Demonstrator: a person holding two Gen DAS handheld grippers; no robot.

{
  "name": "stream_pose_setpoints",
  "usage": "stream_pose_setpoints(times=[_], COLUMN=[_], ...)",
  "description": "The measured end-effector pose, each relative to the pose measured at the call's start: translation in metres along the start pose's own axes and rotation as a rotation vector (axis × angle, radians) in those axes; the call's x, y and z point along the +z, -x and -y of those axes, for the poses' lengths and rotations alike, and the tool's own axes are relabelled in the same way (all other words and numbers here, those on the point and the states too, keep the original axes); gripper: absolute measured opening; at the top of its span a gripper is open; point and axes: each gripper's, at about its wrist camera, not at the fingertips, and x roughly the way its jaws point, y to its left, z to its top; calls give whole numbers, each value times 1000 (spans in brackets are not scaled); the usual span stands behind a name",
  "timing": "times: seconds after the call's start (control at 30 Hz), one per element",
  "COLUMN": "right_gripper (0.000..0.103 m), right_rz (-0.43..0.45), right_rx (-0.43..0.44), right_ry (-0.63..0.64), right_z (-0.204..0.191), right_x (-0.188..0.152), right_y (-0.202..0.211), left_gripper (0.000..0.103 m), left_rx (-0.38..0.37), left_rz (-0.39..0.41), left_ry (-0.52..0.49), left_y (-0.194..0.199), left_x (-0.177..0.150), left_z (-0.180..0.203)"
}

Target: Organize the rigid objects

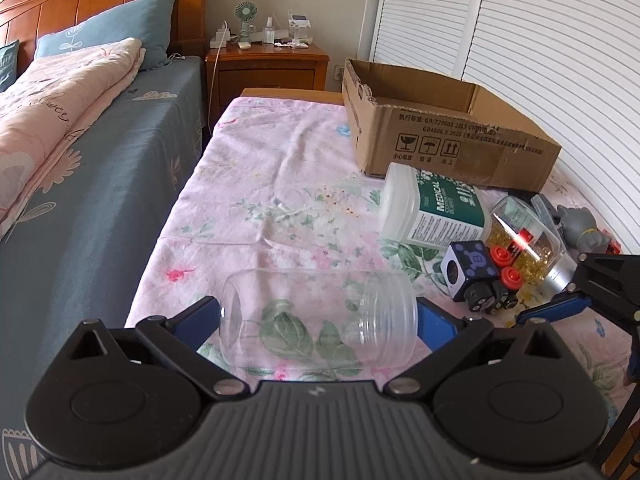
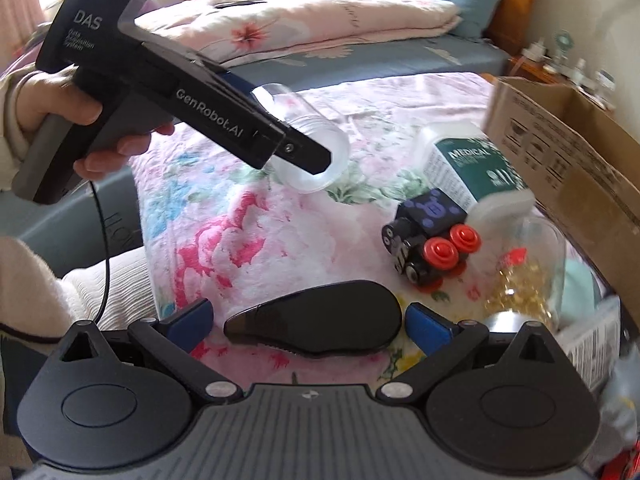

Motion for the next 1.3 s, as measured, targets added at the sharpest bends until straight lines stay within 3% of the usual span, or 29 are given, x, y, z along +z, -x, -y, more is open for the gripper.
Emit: stream_pose_setpoints(times=[0.17, 0.3, 0.47, 0.8, 1.0, 1.3], right_gripper=[103, 93, 93, 93, 93, 93], right_rz=[-11, -11, -21, -6, 44, 129], right_rx=[16, 21, -8, -42, -109, -249], right_ry=[26, 34, 25, -39, -86, -193], right_z=[0, -2, -6, 1, 19, 80], right_x=[3, 3, 3, 6, 13, 34], right_y=[-1, 4, 6, 28, 55, 94], left_gripper=[99, 91, 90, 90, 90, 90], left_rx=[2, -5, -12, -55, -106, -201], left_rz=[-2, -8, -12, -49, -80, -33], left_ry=[12, 18, 8, -99, -194, -316], left_y=[0, 0, -1, 7, 15, 9], left_x=[0, 1, 3, 17, 46, 115], left_z=[1, 0, -1, 2, 10, 48])
